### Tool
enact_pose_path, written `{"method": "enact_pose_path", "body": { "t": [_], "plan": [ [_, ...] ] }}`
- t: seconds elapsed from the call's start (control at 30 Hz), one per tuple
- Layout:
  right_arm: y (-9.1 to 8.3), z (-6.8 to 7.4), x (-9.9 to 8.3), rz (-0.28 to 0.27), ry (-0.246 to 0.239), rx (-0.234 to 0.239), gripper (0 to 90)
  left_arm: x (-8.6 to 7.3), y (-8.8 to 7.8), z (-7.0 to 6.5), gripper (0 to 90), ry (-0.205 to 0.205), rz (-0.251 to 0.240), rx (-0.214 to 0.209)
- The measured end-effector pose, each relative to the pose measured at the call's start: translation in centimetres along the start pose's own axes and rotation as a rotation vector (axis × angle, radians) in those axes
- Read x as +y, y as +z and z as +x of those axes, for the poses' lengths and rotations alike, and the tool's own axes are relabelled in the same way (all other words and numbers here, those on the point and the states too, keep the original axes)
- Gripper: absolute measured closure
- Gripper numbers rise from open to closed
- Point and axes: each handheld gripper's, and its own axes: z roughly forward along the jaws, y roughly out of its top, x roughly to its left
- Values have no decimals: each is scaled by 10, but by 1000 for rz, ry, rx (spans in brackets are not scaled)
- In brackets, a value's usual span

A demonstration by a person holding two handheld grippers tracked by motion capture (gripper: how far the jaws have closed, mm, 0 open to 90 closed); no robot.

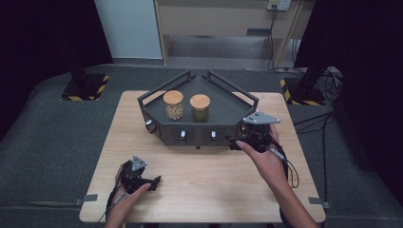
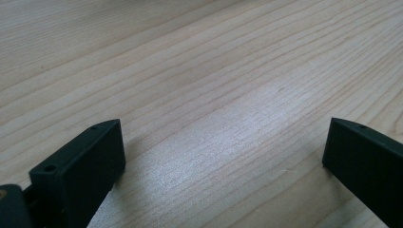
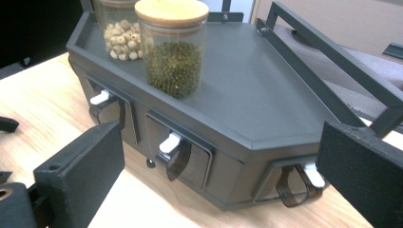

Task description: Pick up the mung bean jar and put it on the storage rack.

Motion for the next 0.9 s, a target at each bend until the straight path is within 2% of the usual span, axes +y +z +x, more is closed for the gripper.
{"method": "enact_pose_path", "body": {
  "t": [0.37, 0.47, 0.9],
  "plan": [
    [-12, -7, -9, 36, -19, 9, 23, 0, 0, 0, 0, -1, 0, 2],
    [-14, -10, -9, 45, -8, 27, 23, 0, 0, 0, 0, -1, 0, 2],
    [-24, -16, -17, 69, -15, 14, 25, 0, 0, 0, 0, -1, 0, 1]
  ]
}}
